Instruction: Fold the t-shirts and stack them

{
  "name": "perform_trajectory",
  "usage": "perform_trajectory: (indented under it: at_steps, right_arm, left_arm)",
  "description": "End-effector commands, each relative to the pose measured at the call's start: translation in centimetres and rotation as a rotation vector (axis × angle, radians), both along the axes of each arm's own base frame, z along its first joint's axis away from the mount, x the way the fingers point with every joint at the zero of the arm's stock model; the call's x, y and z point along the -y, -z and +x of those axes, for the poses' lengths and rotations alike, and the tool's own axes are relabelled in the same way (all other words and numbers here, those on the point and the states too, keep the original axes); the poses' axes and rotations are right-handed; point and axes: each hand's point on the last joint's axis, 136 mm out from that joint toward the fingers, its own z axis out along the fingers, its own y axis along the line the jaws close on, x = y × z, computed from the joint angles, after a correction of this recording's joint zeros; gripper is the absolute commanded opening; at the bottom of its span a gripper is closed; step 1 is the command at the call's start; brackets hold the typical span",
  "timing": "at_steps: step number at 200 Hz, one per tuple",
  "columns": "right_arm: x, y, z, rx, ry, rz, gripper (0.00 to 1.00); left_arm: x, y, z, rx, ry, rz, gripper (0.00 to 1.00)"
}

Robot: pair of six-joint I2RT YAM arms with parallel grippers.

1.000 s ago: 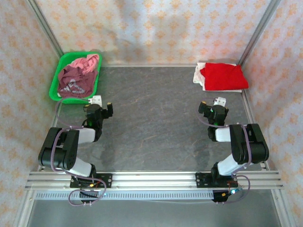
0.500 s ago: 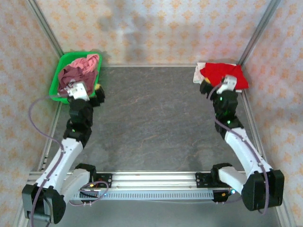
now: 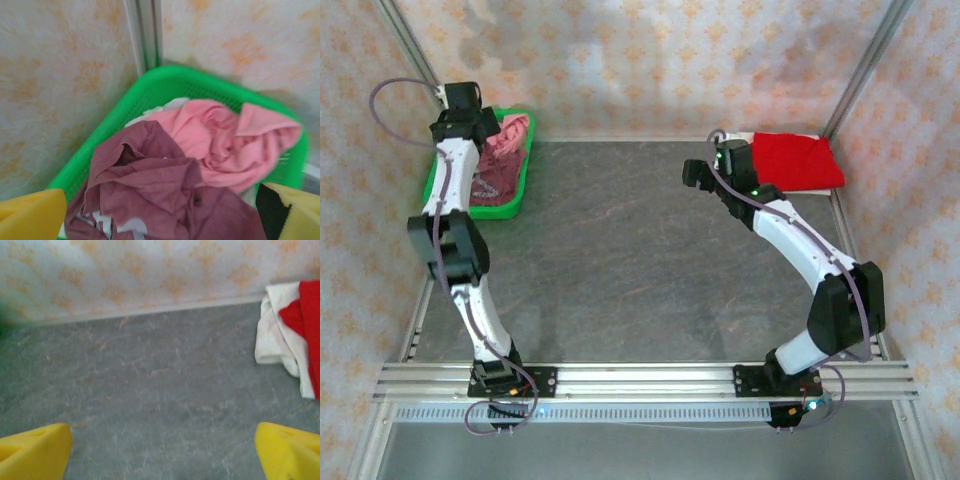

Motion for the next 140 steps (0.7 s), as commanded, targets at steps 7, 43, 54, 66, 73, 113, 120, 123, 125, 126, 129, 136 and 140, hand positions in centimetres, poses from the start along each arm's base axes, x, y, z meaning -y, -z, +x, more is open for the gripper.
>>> perform_trajectory:
  at_steps: [7, 43, 54, 66, 73, 113, 120, 123, 125, 126, 129, 136, 140]
  right_arm:
    - [1.2, 0.4, -2.2, -0.025, 0.031, 0.005, 0.95]
    - [2.9, 1.6, -3.9, -0.05, 0.065, -0.053, 0.96]
    - [3.2, 1.9, -4.0, -0.051, 0.074, -0.067, 0.96]
    - [3.3, 2.2, -4.0, -0.057, 0.077, -0.076, 0.96]
    - [3.3, 2.3, -4.0, -0.063, 0.076, -0.079, 0.96]
    - [2.8, 2.6, -3.5, -0.075, 0.064, -0.074, 0.96]
    - [2.8, 2.7, -3.4, -0.075, 0.063, -0.074, 0.96]
    - [2.7, 2.7, -3.4, -0.075, 0.062, -0.073, 0.96]
    - [2.7, 2.7, -3.3, -0.074, 0.063, -0.072, 0.96]
    - [2.7, 2.7, -3.3, -0.075, 0.063, -0.072, 0.96]
    - [2.7, 2.7, -3.3, -0.075, 0.064, -0.07, 0.96]
    - [2.5, 2.6, -3.2, -0.074, 0.06, -0.066, 0.96]
    - [2.5, 2.6, -3.1, -0.076, 0.059, -0.065, 0.96]
  left_arm:
    - [-1.5, 4.9, -0.3, -0.219, 0.001, -0.055, 0.98]
    - [-2.3, 10.2, 0.5, -0.315, -0.014, -0.104, 0.91]
    - [-2.3, 11.2, 0.5, -0.308, -0.013, -0.116, 0.81]
    - [-2.3, 11.7, 0.6, -0.296, -0.012, -0.131, 0.6]
    - [-2.5, 11.6, 0.5, -0.291, -0.021, -0.129, 0.42]
    - [-2.6, 7.0, -0.5, -0.202, -0.05, -0.091, 0.01]
    - [-2.6, 5.5, -1.0, -0.171, -0.06, -0.081, 0.0]
    - [-2.6, 4.8, -1.2, -0.156, -0.064, -0.078, 0.0]
    - [-2.5, 4.3, -1.4, -0.143, -0.066, -0.076, 0.0]
    - [-2.5, 4.0, -1.4, -0.137, -0.066, -0.075, 0.0]
    - [-2.4, 3.3, -1.7, -0.118, -0.067, -0.073, 0.0]
    - [-2.0, 1.6, -2.2, -0.071, -0.065, -0.072, 0.0]
    - [-1.8, 0.5, -2.6, -0.041, -0.064, -0.072, 0.0]
